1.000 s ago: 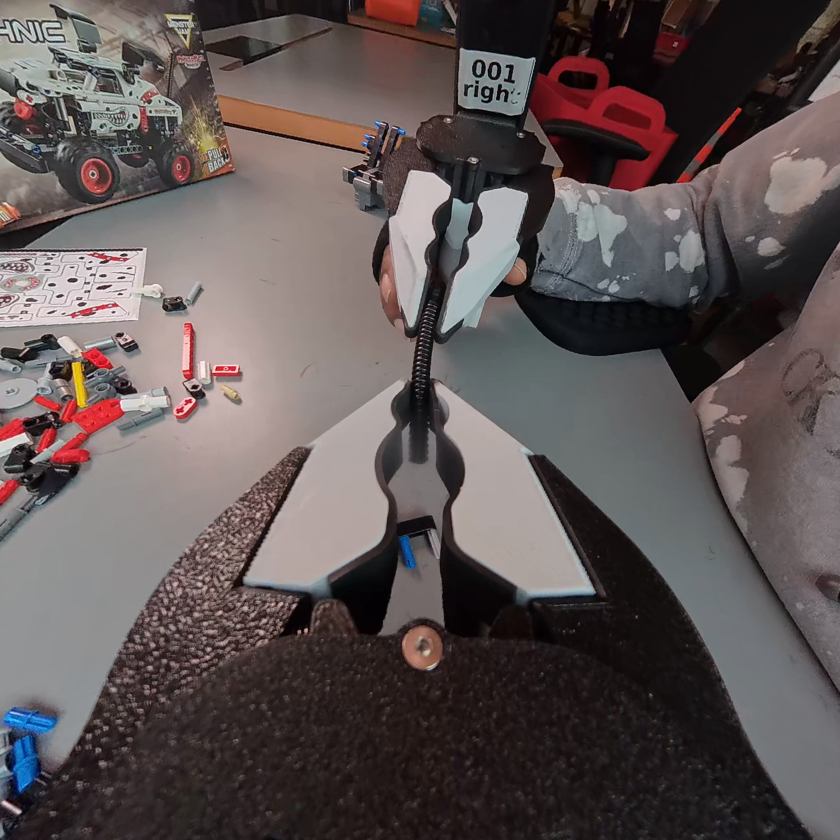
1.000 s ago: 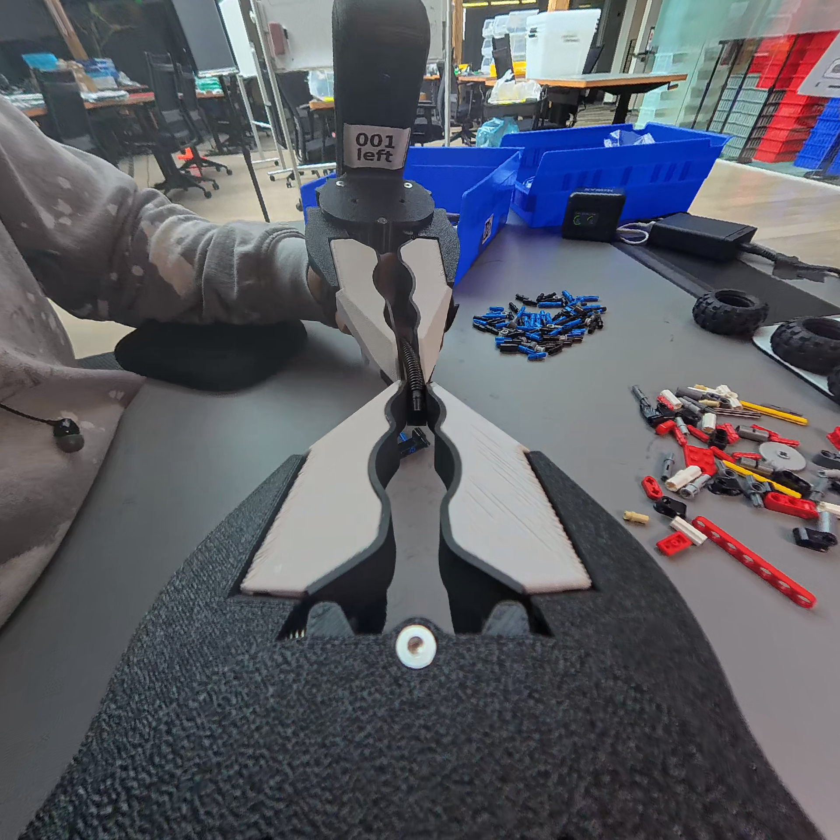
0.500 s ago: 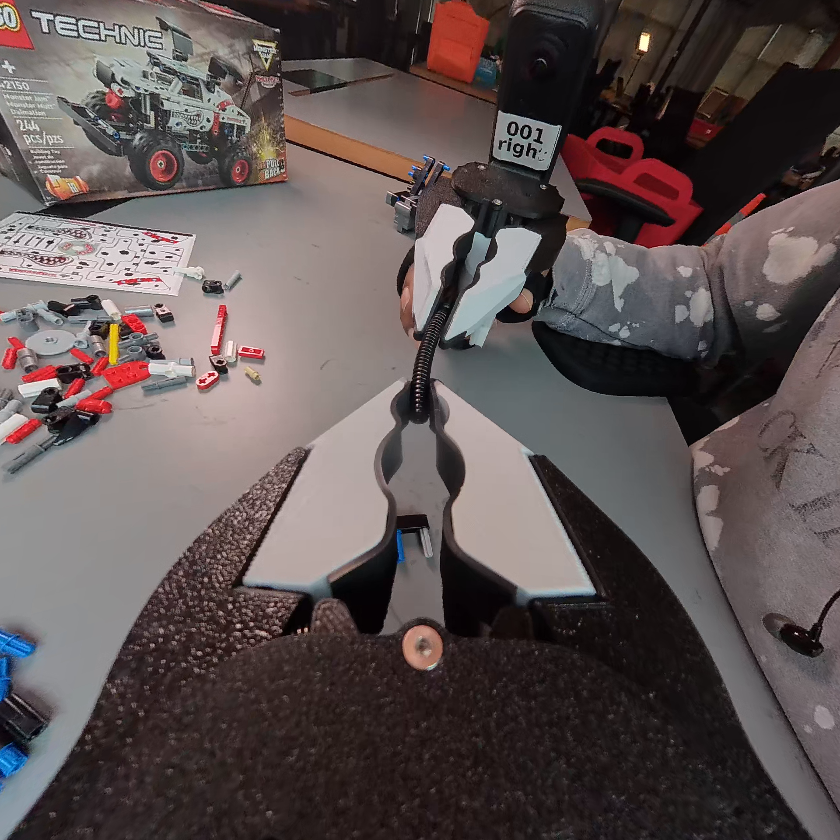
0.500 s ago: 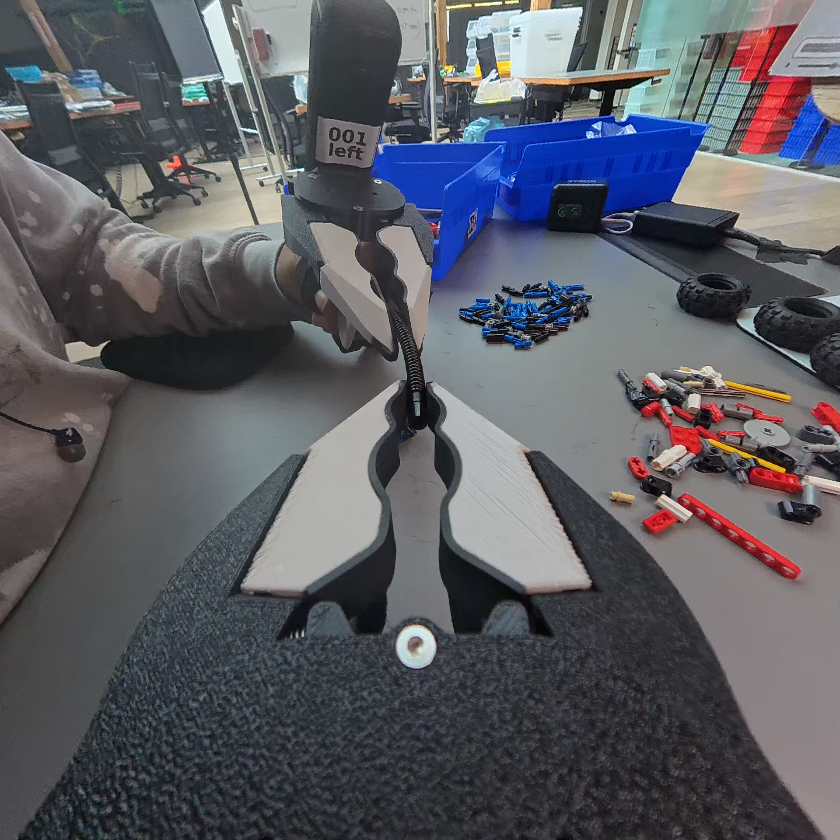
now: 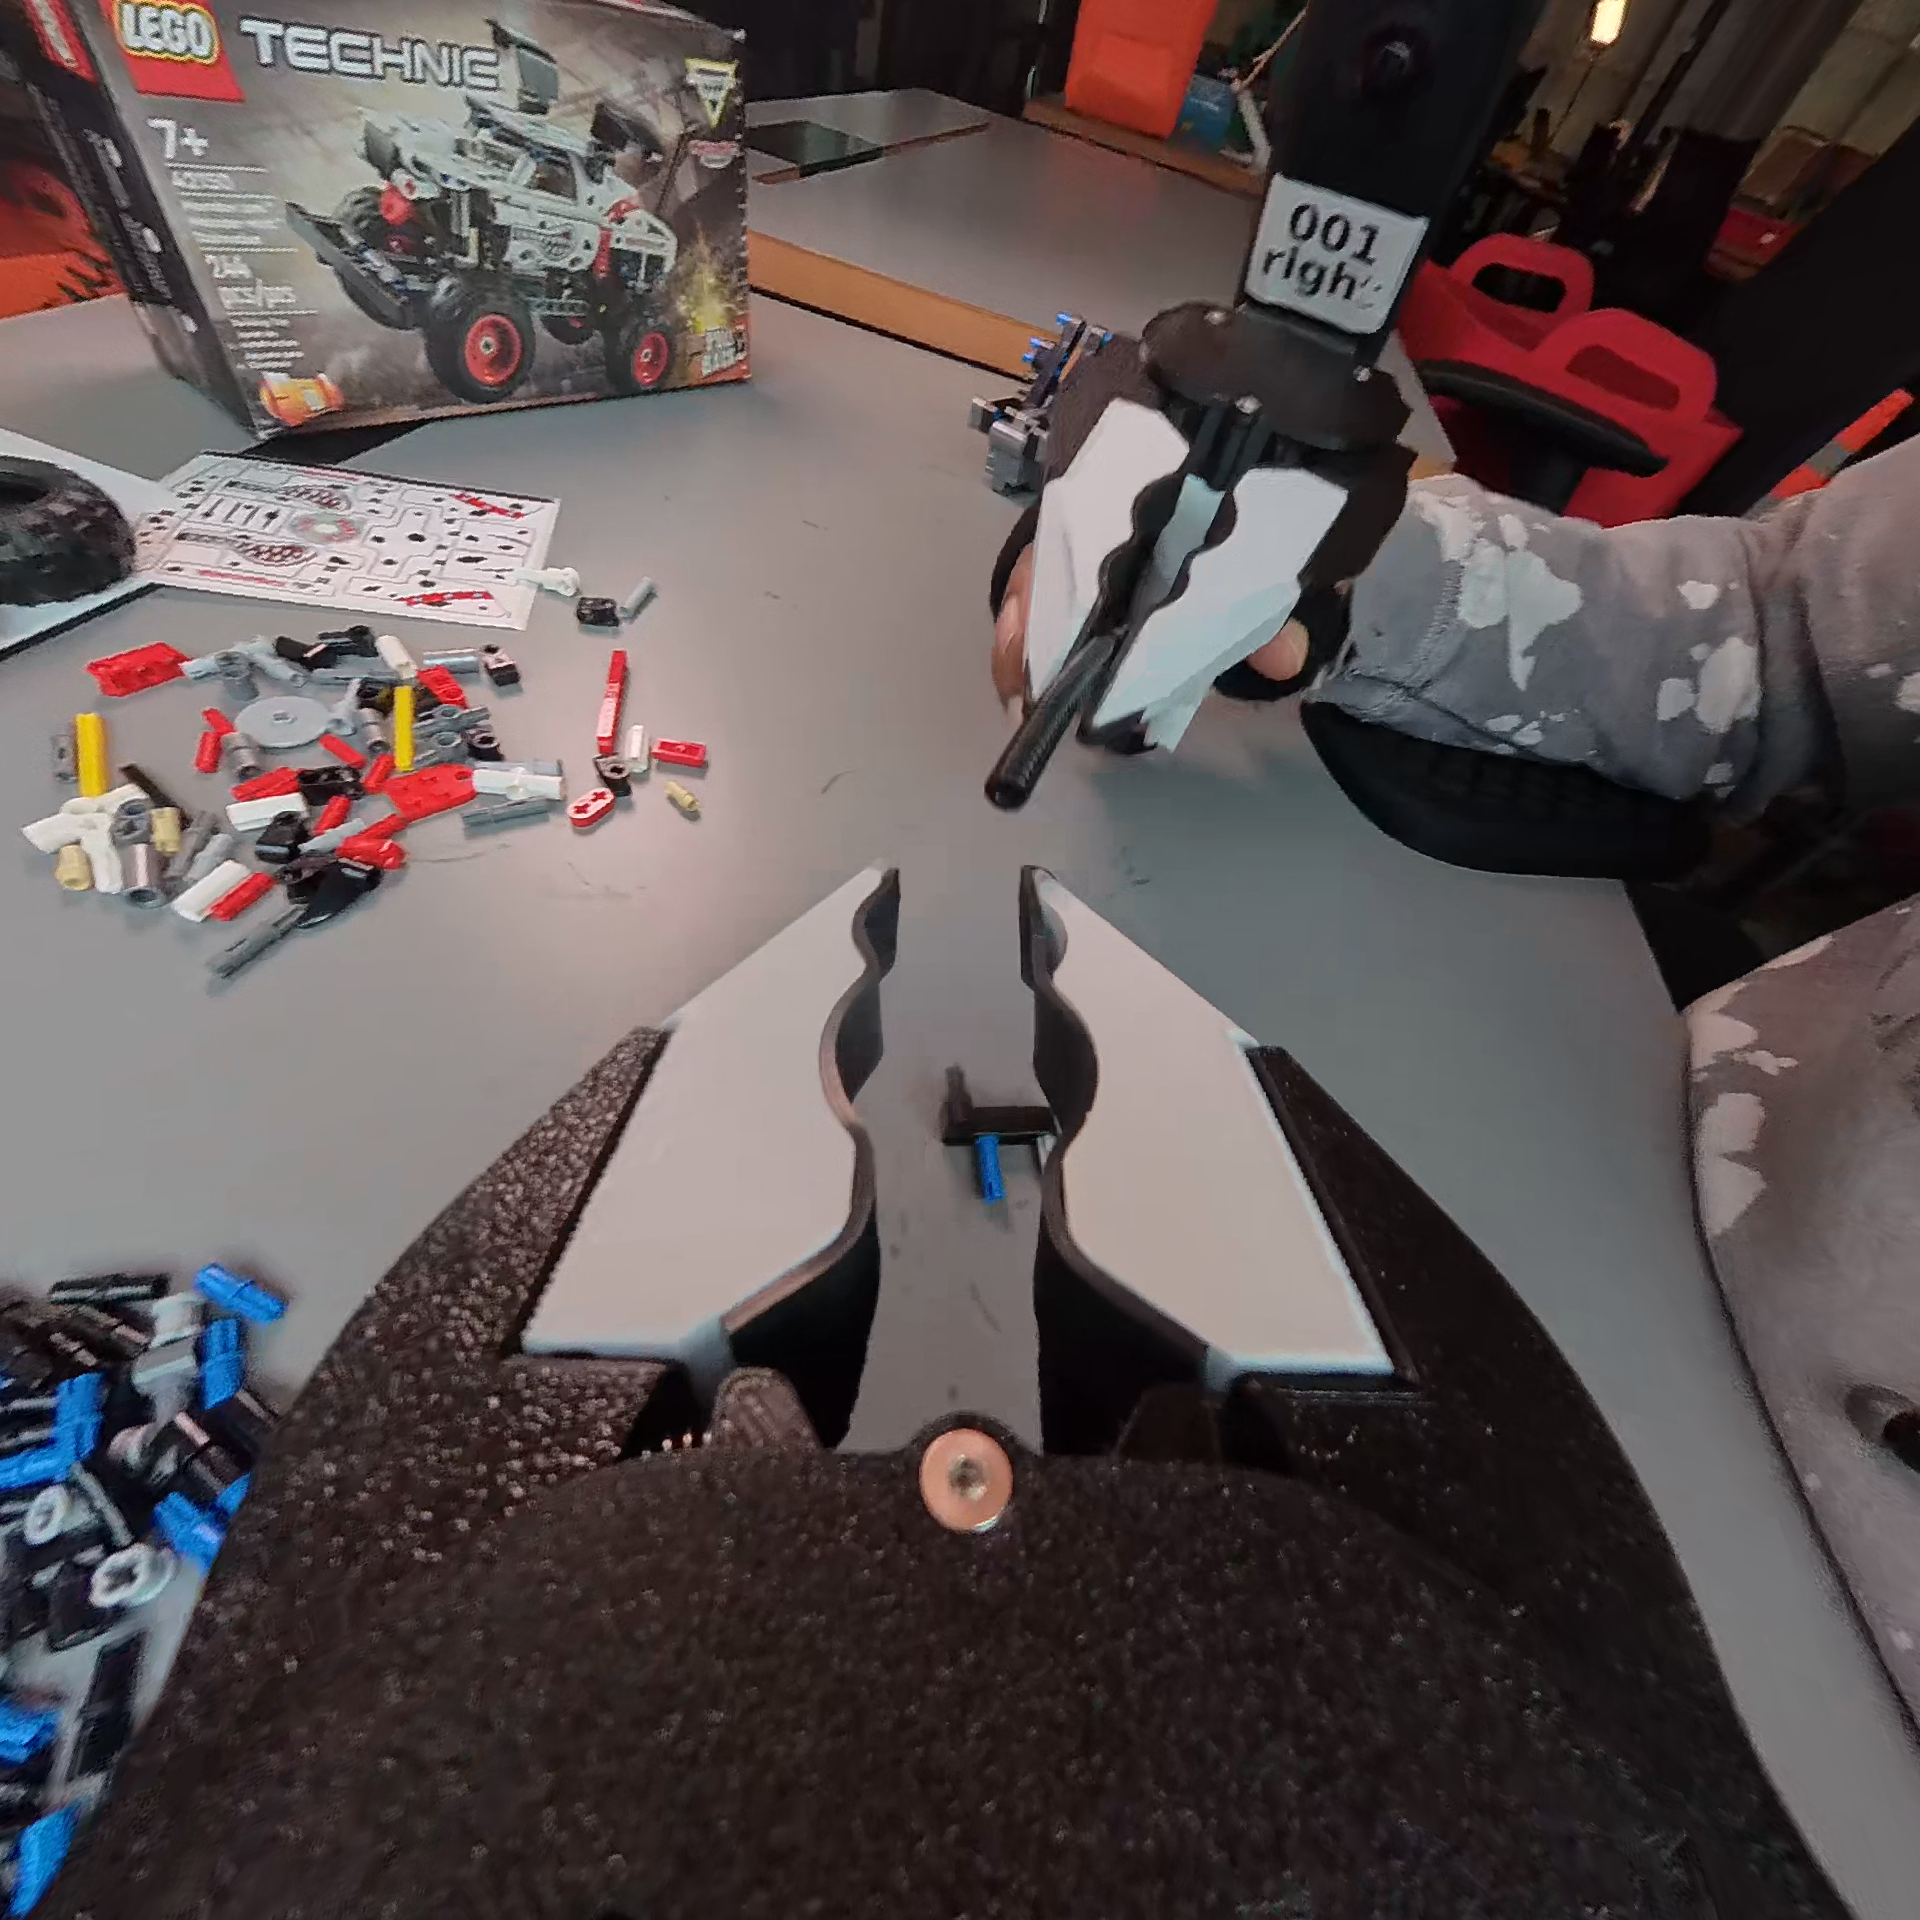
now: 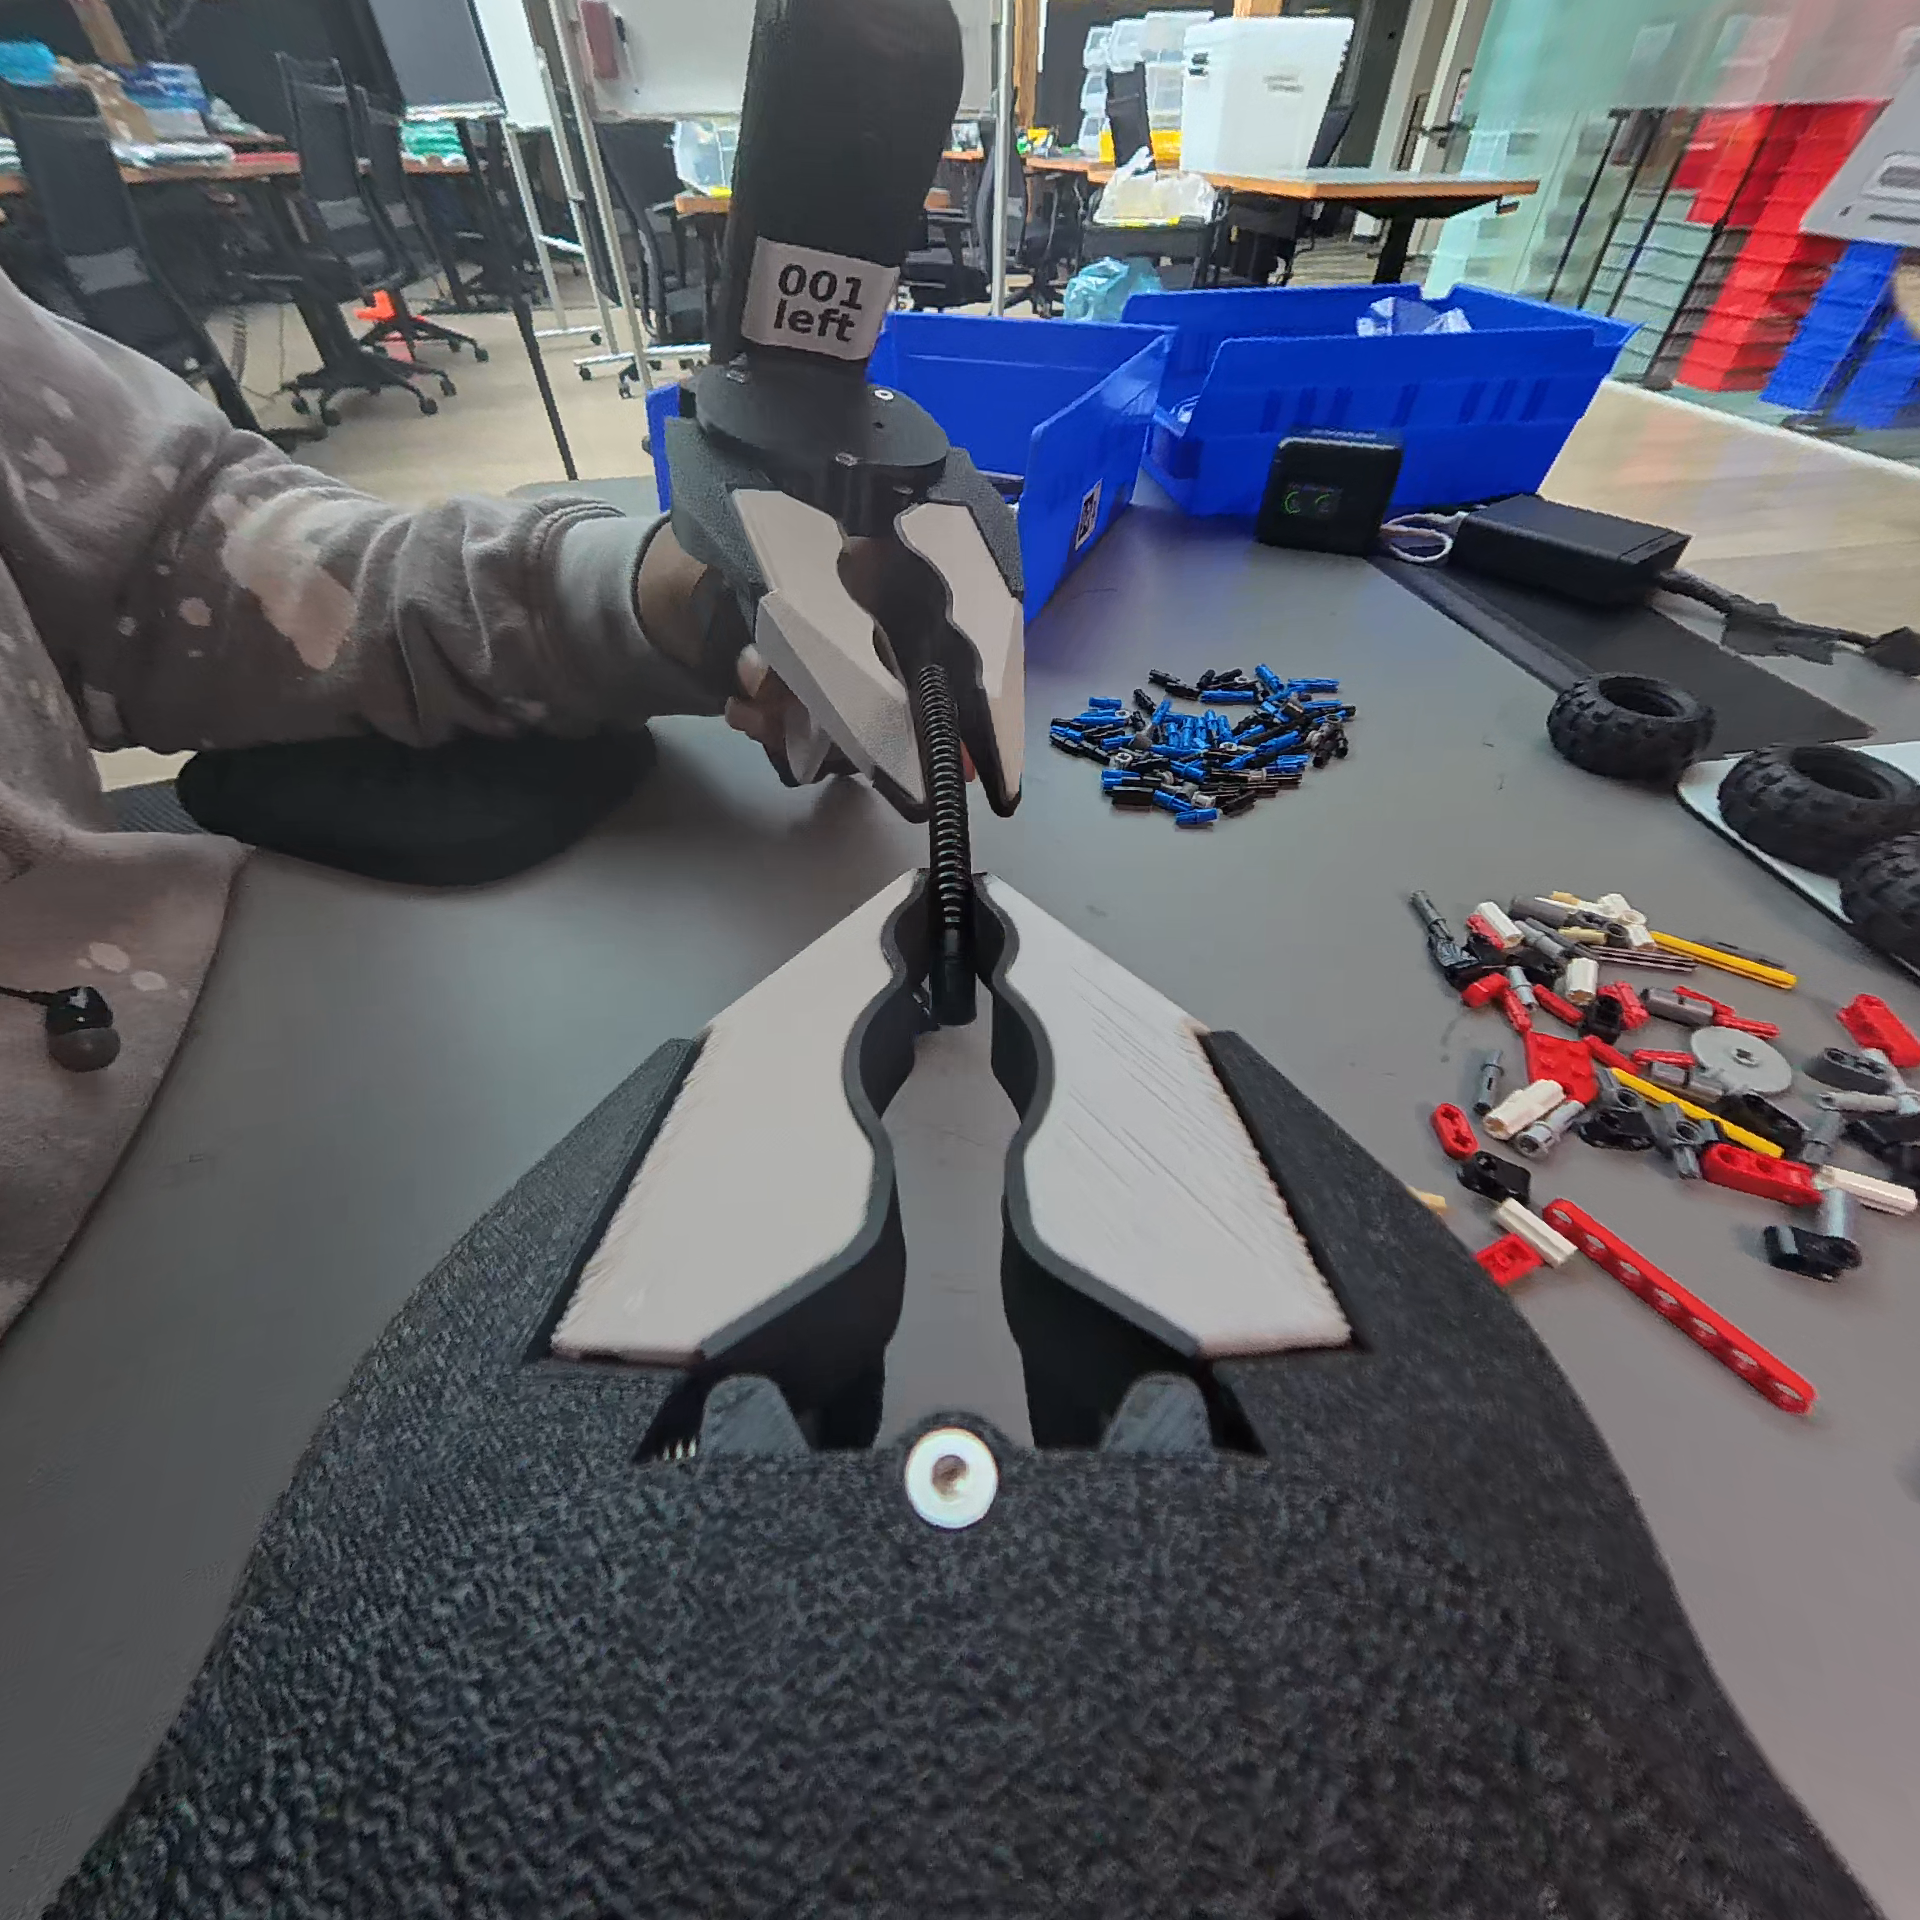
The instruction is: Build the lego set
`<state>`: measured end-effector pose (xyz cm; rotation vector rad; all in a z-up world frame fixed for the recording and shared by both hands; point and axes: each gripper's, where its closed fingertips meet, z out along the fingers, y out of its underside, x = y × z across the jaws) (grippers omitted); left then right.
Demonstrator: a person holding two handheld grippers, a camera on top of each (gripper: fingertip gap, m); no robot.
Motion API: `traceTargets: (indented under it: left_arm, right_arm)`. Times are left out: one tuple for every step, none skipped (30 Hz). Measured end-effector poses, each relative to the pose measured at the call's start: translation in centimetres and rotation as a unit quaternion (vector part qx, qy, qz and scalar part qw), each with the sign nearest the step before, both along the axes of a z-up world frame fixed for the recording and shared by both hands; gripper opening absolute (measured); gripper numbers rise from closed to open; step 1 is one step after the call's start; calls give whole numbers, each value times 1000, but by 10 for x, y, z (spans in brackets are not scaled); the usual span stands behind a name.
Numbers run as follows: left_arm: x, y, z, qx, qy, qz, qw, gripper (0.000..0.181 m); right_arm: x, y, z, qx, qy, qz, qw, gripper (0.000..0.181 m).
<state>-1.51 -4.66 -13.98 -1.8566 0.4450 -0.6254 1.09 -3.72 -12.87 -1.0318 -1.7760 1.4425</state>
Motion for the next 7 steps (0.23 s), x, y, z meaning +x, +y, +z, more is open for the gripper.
traceTargets:
  left_arm:
    - [-6, 1, -6, -10, 20, 12, 1000, 31]
    - [-11, 1, -14, -25, 40, 18, 999, 39]
    - [-13, -1, -23, -45, 53, 17, 997, 47]
    - [-13, -4, -32, -71, 59, 8, 996, 54]
    - [-12, -8, -41, -96, 65, -2, 993, 57]
    - [-10, -11, -48, -115, 74, -10, 991, 58]
    - [-8, -14, -55, -126, 86, -21, 988, 58]
  right_arm:
    - [0, 8, 2, 0, 7, -19, 1000, 6]
    - [0, 18, 5, 0, 14, -42, 999, 6]
    - [1, 29, 8, 0, 21, -66, 998, 6]
    - [3, 39, 10, -1, 23, -86, 996, 6]
    - [5, 48, 12, -2, 23, -100, 995, 6]
    - [7, 55, 13, 0, 21, -111, 994, 6]
    - [9, 60, 15, 3, 23, -121, 992, 6]
